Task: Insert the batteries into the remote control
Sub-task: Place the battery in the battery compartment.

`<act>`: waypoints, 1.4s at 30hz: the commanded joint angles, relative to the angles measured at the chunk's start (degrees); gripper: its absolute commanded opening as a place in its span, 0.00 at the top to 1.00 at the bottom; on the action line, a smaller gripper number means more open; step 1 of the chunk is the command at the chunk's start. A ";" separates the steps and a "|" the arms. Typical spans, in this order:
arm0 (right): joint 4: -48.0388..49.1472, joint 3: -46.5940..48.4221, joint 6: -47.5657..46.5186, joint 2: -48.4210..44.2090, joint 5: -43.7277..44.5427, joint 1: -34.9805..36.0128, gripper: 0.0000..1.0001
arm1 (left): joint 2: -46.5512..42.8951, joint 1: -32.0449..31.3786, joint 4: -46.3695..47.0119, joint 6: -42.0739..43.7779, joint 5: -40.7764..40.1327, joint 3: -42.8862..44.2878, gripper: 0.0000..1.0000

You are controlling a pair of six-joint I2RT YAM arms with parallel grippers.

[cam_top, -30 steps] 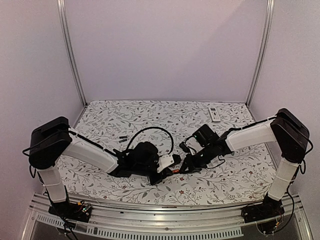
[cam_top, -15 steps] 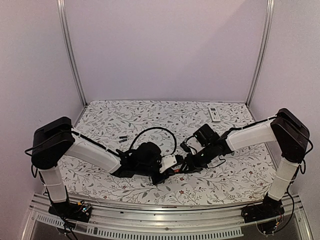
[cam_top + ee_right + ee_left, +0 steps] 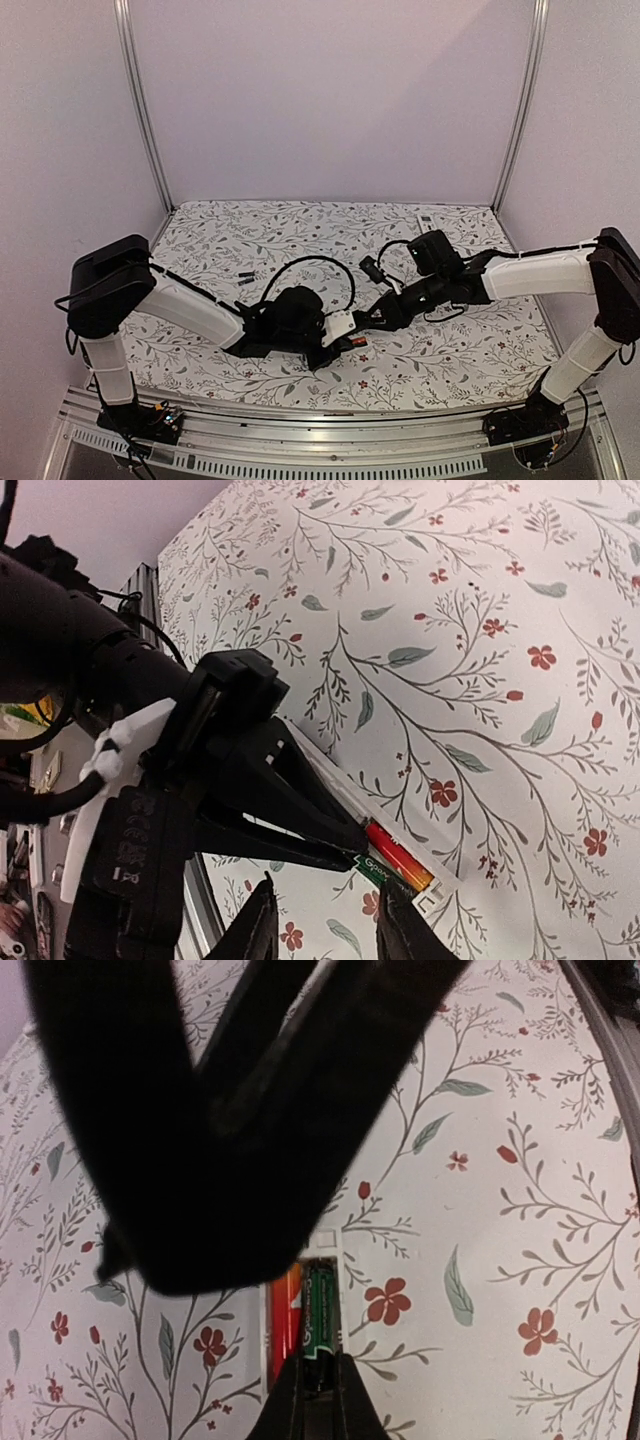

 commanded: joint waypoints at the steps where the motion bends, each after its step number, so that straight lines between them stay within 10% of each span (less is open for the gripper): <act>1: 10.18 -5.47 -14.22 -2.44 -2.29 -0.09 0.68 | 2.91 -1.14 -3.70 0.78 0.84 -1.64 1.00; 12: 29.77 -17.94 -27.36 -2.99 0.71 -0.08 0.76 | 3.15 -1.02 -0.21 1.79 1.66 -3.20 1.00; 28: 28.15 -13.74 -0.35 9.11 -3.94 -4.40 0.67 | 3.61 -0.81 -0.62 3.65 2.63 -2.43 1.00; 42: 37.28 -21.83 7.19 9.10 -13.92 -3.78 0.84 | 3.60 -0.77 -0.79 3.83 3.67 -2.72 1.00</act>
